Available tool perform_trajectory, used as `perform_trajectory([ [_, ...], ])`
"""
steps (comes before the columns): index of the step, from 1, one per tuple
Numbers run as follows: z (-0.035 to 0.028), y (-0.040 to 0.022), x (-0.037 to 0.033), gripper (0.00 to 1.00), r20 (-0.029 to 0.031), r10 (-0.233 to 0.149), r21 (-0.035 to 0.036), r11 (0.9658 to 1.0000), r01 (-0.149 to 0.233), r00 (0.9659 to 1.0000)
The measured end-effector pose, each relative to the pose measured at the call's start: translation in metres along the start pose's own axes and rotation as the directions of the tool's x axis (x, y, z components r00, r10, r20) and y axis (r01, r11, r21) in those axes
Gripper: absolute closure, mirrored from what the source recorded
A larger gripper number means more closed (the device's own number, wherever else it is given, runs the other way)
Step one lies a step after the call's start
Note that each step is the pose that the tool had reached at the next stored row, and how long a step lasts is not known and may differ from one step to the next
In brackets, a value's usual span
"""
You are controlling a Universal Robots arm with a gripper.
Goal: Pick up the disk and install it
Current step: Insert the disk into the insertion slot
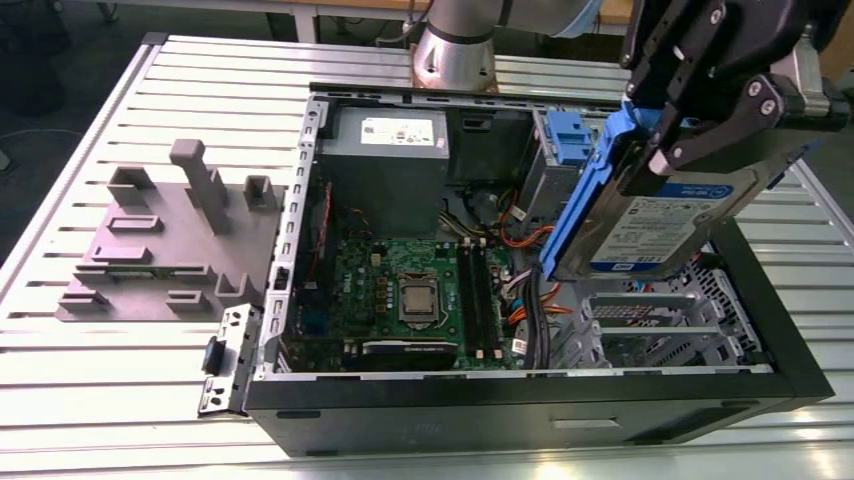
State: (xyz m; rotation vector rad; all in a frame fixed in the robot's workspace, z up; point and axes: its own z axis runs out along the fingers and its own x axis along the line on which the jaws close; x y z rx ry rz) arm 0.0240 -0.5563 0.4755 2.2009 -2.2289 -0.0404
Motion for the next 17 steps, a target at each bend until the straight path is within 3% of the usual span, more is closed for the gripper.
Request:
perform_trajectory([
  [7,0.0017,-0.0045,0.006,0.64,-0.0002,0.001,0.0,1.0,-0.001,1.0],
  [17,0.0054,-0.02,0.008,0.64,-0.0003,0.002,0.0,1.0,-0.002,1.0],
])
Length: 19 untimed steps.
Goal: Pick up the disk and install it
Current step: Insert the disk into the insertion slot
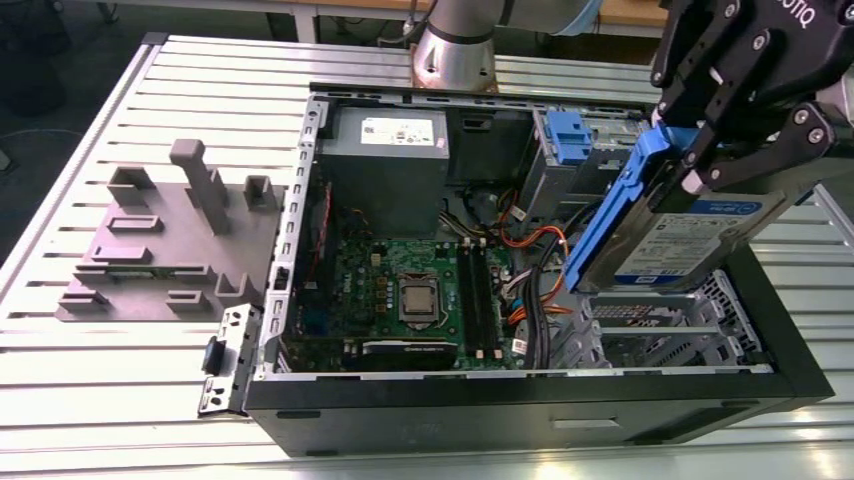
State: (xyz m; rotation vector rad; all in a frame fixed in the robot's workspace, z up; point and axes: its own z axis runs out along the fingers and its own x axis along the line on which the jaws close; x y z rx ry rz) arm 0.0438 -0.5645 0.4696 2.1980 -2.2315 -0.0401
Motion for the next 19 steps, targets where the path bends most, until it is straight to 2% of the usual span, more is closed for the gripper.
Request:
perform_trajectory([
  [7,0.0052,-0.0112,0.0028,0.64,0.0002,0.0,0.0,1.0,0.0,1.0],
  [19,0.0163,-0.0237,0.0044,0.64,0.0,0.0,0.0,1.0,0.0,1.0],
])
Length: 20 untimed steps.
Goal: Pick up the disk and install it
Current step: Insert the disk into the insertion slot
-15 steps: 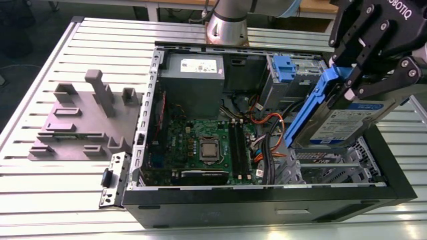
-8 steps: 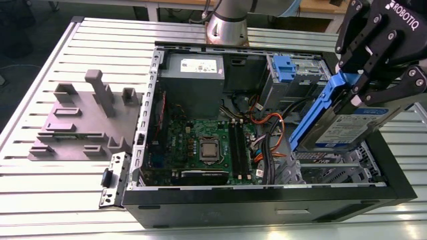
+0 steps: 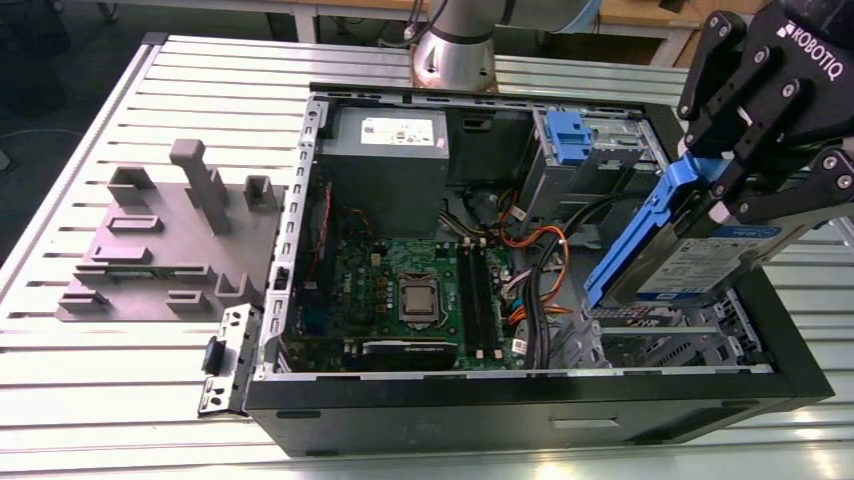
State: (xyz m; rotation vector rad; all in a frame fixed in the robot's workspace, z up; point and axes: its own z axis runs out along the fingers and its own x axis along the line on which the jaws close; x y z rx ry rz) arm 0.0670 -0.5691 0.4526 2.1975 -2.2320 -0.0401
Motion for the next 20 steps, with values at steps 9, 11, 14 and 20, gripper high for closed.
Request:
perform_trajectory([
  [9,0.0019,-0.0022,0.0006,0.64,0.0002,0.0,0.0,1.0,0.0,1.0],
  [11,0.0026,-0.0041,0.0005,0.64,0.0002,0.0,0.0,1.0,0.0,1.0],
  [14,0.0041,-0.0078,0.0005,0.64,0.0001,0.0,0.0,1.0,0.0,1.0],
  [20,0.0079,-0.0104,0.0028,0.64,0.0003,0.003,0.0001,1.0,-0.003,1.0],
])
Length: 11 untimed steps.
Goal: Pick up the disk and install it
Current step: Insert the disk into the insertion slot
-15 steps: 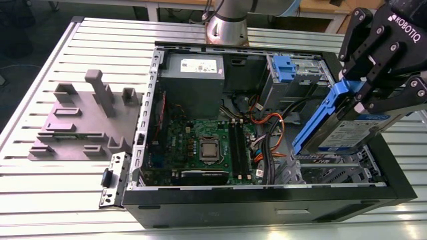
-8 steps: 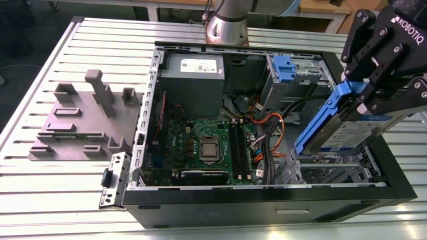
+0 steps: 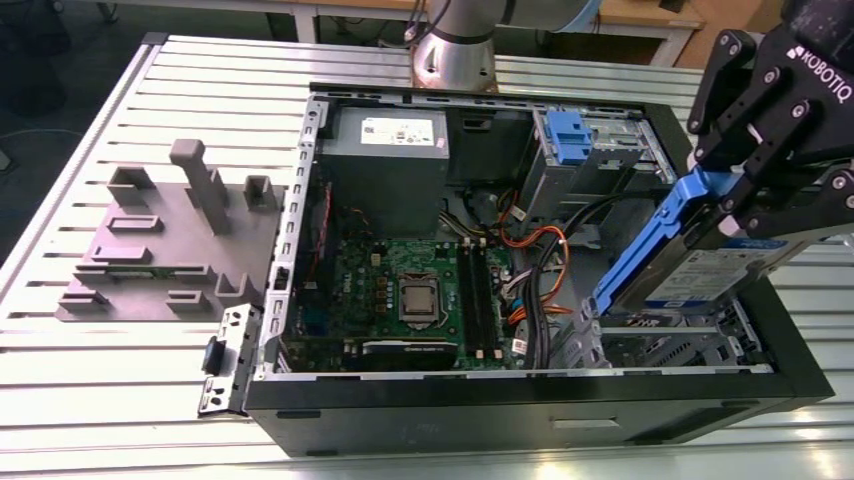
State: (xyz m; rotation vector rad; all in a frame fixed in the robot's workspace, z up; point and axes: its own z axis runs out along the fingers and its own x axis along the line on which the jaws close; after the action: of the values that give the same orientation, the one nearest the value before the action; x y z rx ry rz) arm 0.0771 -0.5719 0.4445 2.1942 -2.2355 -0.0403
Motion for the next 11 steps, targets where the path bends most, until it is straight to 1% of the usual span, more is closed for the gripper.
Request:
perform_trajectory([
  [11,0.0106,-0.001,0.0016,0.64,-0.0002,0.005,0.0,1.0,-0.005,1.0],
])
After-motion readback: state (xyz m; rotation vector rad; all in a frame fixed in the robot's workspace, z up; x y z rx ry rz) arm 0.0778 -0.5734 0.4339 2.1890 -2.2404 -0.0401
